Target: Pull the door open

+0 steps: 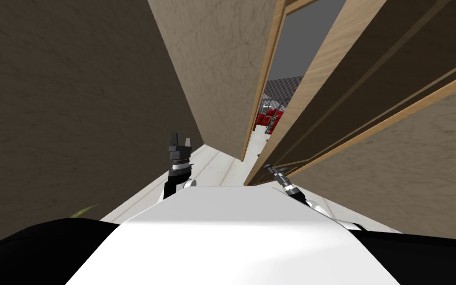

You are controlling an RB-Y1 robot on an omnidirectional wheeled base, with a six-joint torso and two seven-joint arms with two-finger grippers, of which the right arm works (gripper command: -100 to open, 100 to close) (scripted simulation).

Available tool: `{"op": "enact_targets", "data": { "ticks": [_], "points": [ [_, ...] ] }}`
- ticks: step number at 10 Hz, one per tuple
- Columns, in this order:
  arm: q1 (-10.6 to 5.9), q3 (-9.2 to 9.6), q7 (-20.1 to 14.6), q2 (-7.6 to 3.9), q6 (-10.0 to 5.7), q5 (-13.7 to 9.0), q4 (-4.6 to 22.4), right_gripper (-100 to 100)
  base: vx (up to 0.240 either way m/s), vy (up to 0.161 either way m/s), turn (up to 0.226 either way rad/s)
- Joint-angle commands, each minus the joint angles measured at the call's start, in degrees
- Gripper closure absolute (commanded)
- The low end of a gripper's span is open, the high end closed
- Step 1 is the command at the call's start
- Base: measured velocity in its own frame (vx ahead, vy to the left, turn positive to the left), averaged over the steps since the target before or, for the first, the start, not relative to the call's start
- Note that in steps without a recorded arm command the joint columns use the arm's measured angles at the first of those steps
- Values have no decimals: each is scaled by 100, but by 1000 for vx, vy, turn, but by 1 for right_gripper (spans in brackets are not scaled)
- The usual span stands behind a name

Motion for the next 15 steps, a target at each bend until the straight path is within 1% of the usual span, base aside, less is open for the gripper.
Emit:
{"op": "enact_targets", "data": {
  "ticks": [1, 3, 4, 5, 6, 9, 11, 12, 13, 15],
  "points": [
    [-21, -28, 12, -38, -100, 22, 151, 100, -226, -142, 220],
    [-21, -28, 12, -38, -100, 22, 151, 100, -93, -43, 14],
    [-15, -56, 15, -53, -154, 38, 196, 100, -99, -51, 145],
    [-11, -74, 17, -62, -188, 47, 224, 100, -219, -100, 301],
    [-11, -74, 17, -62, -188, 47, 211, 100, -133, -82, 126],
    [-3, -118, 22, -86, -274, 72, 295, 100, -169, -83, 150],
    [-3, -118, 22, -86, -274, 72, 340, 100, -88, -23, -7],
    [7, -99, 33, -51, -306, 85, 324, 100, -16, -2, -18],
    [29, -126, 14, -48, -281, 108, 305, 100, -124, -75, 191],
    [18, -158, 15, -53, -302, 135, 332, 100, -220, -104, 207]
  ]
}}
